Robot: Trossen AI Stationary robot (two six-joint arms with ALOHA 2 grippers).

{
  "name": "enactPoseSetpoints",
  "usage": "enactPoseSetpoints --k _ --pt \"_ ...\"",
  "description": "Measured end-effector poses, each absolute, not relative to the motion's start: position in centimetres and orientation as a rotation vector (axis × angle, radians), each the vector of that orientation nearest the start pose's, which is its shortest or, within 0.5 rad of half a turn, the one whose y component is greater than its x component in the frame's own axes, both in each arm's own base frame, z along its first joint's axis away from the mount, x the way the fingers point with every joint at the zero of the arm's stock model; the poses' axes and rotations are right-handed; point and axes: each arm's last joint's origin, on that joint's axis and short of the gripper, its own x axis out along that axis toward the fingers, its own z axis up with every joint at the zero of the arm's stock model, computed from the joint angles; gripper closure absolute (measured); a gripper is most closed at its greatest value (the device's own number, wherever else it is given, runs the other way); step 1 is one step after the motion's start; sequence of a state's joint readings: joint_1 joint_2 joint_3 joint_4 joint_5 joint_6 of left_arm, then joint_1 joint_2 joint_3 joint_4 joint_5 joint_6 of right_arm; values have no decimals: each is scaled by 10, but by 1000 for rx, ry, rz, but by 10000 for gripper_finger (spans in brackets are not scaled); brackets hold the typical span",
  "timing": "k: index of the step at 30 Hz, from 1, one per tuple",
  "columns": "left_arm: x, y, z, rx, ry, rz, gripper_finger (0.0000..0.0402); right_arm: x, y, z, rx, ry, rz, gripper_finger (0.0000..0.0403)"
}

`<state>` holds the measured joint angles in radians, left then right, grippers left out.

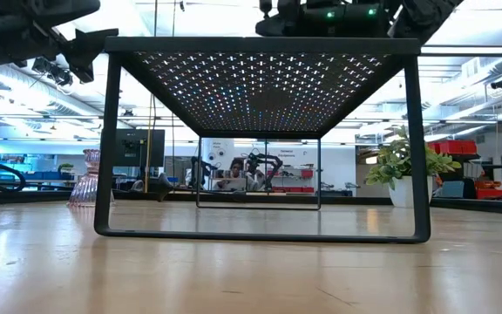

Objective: Pick & Place candle stick holders
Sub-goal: Put the middle right black candle holder on the shelf

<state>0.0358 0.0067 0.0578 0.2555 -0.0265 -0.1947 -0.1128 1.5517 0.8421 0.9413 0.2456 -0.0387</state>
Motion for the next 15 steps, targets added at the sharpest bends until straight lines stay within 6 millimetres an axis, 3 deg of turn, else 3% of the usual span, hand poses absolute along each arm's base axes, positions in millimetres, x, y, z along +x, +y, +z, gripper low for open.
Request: enactPoseSetpoints --k 15 --pt "90 4 207 -193 -313 38 154 344 -43 254 -34 -223 -304 401"
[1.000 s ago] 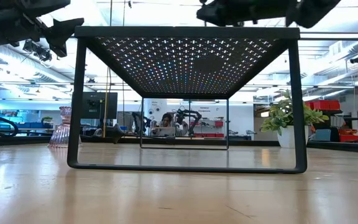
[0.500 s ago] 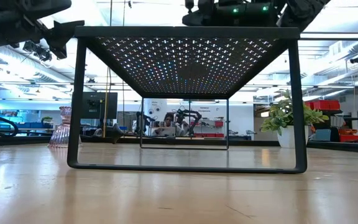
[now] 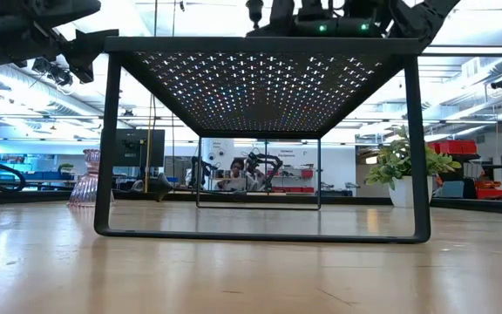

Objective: Pick & Place candle stick holders
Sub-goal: Put the middle right black candle holder on the shelf

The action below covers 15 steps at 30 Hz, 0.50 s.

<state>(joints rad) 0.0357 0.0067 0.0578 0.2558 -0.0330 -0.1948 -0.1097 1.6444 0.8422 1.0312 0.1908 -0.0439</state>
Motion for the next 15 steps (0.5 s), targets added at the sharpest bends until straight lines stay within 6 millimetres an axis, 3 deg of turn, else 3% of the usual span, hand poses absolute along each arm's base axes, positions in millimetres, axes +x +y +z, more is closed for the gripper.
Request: enactPoseSetpoints --k 15 --pt "90 4 206 -193 -307 39 154 346 -39 249 -45 -174 -294 401"
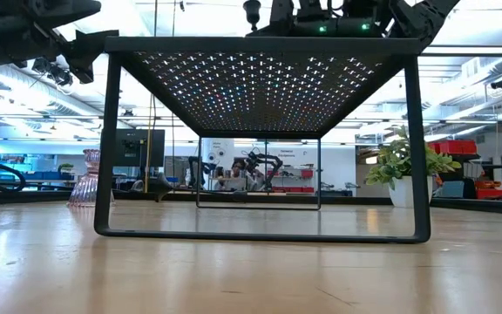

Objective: Pick & Place candle stick holders
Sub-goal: Put the middle right black candle holder on the shelf

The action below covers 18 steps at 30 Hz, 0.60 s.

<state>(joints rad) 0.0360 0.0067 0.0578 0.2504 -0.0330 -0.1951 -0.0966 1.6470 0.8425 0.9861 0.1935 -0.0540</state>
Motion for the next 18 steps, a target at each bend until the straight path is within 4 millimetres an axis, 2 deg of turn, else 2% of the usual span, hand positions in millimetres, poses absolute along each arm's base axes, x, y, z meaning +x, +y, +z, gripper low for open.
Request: enactPoseSetpoints --k 8,18 --pt "90 4 206 -193 -307 39 154 346 -37 249 -51 -172 -320 401" --pt "90 4 206 -195 -303 39 154 351 -38 238 -27 -170 -360 389"
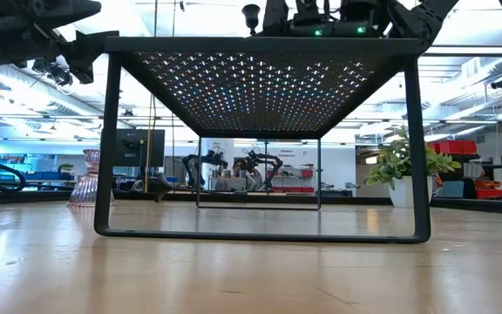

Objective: Pick & Place candle stick holders
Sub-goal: Put the middle right black candle holder on the shelf

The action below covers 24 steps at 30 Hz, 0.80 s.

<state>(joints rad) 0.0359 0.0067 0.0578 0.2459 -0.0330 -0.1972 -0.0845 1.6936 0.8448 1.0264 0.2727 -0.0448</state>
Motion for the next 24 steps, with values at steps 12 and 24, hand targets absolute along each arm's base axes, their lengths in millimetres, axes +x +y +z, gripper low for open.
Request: enactPoseSetpoints --k 12,24 --pt "90 4 206 -195 -302 39 154 352 -36 231 -71 -93 -332 350" --pt "89 4 208 -194 -330 36 154 342 -34 247 -57 -66 -328 333"
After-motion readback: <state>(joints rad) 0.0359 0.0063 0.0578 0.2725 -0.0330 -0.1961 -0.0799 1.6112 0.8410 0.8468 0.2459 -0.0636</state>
